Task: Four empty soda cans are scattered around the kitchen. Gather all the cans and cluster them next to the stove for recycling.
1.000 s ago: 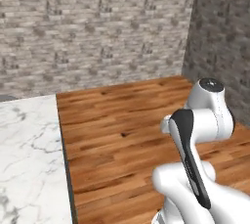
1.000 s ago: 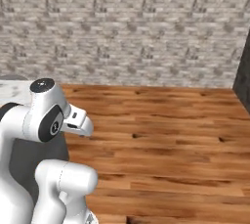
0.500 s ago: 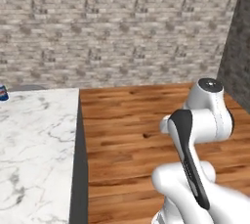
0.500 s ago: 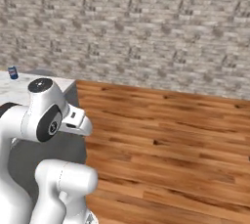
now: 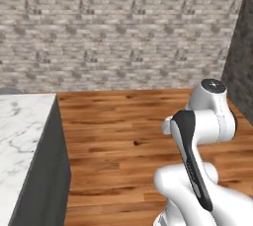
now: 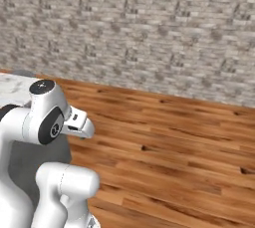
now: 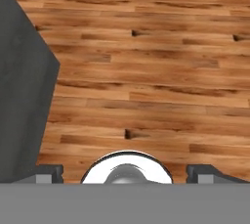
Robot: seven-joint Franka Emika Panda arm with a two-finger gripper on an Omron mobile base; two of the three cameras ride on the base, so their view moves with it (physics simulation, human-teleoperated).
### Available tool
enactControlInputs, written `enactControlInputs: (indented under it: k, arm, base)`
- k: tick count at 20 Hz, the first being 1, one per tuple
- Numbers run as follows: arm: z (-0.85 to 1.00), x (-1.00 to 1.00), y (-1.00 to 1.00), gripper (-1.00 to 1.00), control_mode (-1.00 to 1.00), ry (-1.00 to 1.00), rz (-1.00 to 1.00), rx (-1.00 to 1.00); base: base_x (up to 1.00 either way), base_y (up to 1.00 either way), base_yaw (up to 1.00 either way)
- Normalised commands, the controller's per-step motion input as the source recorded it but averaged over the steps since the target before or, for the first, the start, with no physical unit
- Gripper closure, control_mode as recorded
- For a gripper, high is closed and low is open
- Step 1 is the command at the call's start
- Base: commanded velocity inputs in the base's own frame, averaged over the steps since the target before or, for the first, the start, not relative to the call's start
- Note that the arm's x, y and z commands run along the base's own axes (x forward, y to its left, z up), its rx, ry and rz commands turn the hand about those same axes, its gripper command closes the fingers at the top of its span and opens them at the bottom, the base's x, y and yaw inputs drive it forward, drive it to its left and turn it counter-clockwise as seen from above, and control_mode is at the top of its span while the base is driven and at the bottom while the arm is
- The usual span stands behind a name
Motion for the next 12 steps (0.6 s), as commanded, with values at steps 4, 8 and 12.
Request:
enactControlInputs:
  k: [4, 8, 12]
  arm:
    - [0.0, 0.0, 0.0, -1.0, 1.0, 0.0, 0.0, 0.0]
    - [0.0, 0.0, 0.0, -1.0, 1.0, 0.0, 0.0, 0.0]
    - [0.0, 0.0, 0.0, -1.0, 1.0, 0.0, 0.0, 0.0]
  base:
    - [0.21, -0.71, 0.21]
    - [0.15, -0.71, 0.21]
    - [0.71, -0.25, 0.09]
